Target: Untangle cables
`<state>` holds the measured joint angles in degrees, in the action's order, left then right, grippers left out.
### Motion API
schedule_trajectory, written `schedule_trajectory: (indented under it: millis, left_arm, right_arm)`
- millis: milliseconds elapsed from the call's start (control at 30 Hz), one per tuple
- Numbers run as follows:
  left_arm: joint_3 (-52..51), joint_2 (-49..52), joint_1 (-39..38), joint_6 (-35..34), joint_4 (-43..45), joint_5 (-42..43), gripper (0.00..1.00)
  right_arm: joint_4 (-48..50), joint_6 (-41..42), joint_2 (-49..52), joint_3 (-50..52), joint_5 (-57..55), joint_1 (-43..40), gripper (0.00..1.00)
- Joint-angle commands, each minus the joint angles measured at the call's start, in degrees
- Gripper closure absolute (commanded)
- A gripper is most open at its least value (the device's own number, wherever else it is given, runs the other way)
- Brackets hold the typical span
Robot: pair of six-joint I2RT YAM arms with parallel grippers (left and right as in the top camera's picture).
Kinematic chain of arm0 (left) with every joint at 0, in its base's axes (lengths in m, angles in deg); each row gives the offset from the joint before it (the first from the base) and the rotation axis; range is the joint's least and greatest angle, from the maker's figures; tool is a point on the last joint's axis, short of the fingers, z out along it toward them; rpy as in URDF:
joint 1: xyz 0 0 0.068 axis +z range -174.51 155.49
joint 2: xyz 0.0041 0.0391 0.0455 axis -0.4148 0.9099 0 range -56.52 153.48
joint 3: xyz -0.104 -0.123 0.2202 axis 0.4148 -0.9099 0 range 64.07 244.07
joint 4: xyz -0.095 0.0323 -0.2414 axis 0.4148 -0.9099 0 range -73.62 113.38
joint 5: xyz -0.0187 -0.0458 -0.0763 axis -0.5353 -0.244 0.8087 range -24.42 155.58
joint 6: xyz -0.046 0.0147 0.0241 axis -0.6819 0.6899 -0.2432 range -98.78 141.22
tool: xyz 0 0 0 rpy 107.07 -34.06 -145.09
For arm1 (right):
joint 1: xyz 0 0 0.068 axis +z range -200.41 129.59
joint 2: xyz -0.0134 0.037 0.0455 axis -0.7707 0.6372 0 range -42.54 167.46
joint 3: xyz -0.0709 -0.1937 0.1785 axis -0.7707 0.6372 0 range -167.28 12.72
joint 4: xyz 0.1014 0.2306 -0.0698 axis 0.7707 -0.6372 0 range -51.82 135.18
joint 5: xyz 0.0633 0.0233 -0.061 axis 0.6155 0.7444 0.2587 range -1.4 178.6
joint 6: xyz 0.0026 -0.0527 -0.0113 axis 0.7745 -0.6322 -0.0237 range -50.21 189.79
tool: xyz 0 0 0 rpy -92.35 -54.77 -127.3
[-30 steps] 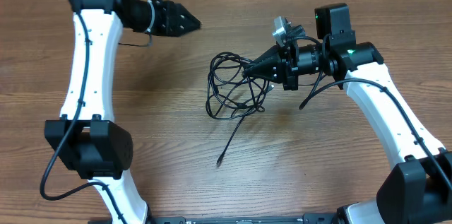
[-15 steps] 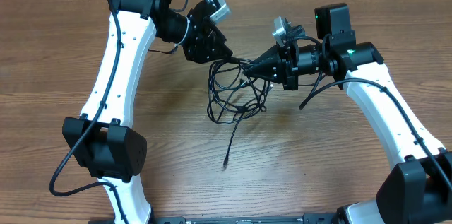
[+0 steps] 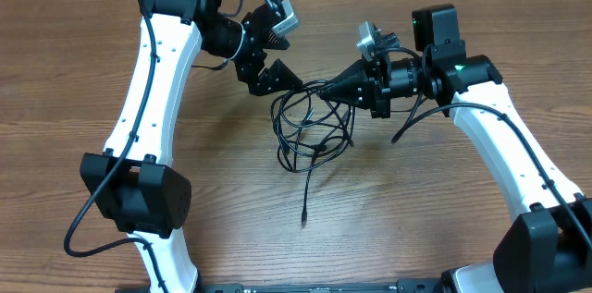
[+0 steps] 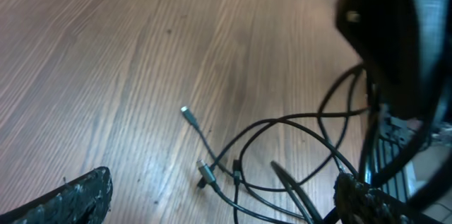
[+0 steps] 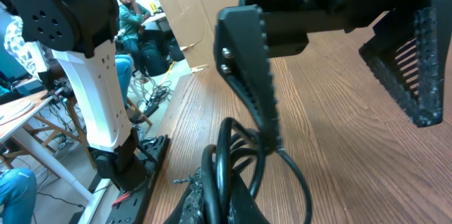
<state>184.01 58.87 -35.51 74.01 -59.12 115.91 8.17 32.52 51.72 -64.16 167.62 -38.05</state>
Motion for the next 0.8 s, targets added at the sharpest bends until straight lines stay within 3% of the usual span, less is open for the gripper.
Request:
schedule_trajectory:
  millis: [0,200,467,767]
  left_arm:
    - [0.2,-1.3,0.2,7.3,-1.2,5.1,0.0]
    - [0.2,-1.3,0.4,7.4,-1.2,6.0,0.0]
    - [0.2,-1.3,5.1,7.1,-1.3,16.1,0.0]
    - [0.2,-1.3,4.2,5.9,-3.6,10.4,0.0]
  right_arm:
    - [0.0,-0.1,-0.7,-0.4,0.3,-0.1,0.96]
    - [-0.2,-0.1,-0.7,-0.4,0.3,-0.1,0.96]
    - [-0.2,-0.1,-0.7,-0.4,0.3,-0.1,0.96]
    - [-0.1,-0.1,-0.7,-0.4,0.3,-0.1,0.96]
